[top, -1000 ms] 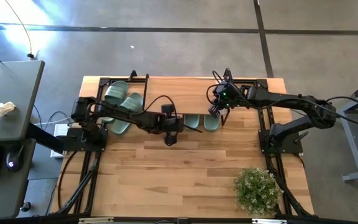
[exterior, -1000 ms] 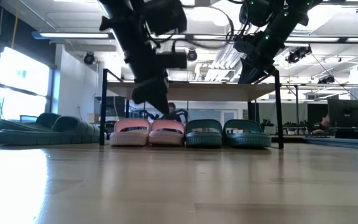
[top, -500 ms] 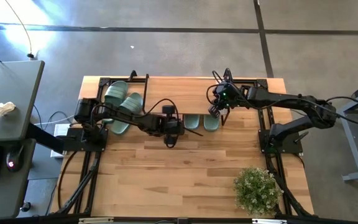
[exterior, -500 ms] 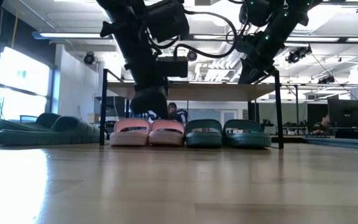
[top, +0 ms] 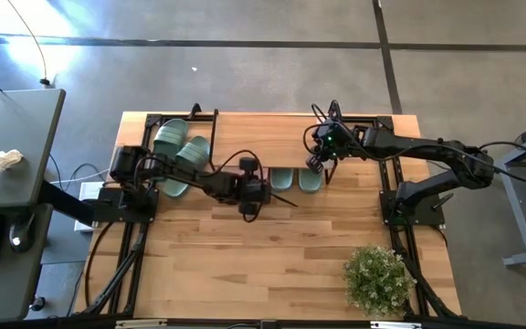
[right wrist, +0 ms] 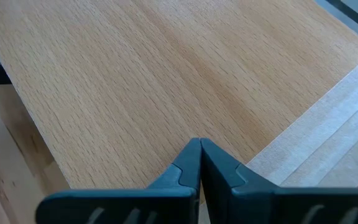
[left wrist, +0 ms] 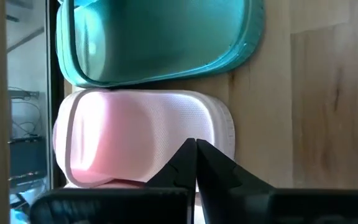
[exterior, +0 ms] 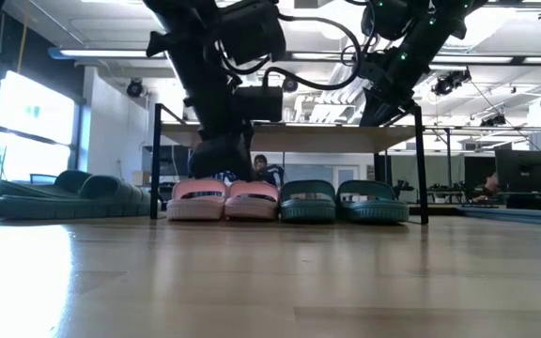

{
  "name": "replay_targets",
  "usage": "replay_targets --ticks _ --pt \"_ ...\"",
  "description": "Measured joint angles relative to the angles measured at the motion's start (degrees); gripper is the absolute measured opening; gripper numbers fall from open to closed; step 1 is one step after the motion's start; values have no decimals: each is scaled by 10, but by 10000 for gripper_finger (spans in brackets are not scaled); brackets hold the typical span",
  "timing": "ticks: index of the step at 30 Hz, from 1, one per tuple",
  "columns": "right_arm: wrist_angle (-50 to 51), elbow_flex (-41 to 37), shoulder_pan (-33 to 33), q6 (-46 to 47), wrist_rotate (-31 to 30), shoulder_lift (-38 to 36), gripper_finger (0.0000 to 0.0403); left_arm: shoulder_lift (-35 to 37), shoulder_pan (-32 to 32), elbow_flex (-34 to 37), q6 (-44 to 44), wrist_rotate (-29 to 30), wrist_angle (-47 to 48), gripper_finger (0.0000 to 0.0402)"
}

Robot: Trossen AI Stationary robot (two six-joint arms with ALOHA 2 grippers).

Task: Pick and place slides into the shelf
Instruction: Put the pink slide under the shelf

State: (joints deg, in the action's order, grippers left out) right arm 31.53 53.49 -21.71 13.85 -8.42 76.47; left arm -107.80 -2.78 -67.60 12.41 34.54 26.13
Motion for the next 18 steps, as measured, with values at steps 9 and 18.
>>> replay_targets --ticks 9,18 --pt "-1 0 0 0 -1 0 0 3 57 -19 26 61 33 0" --pt "-1 0 0 0 -1 0 0 5 103 -7 -39 -31 135 0"
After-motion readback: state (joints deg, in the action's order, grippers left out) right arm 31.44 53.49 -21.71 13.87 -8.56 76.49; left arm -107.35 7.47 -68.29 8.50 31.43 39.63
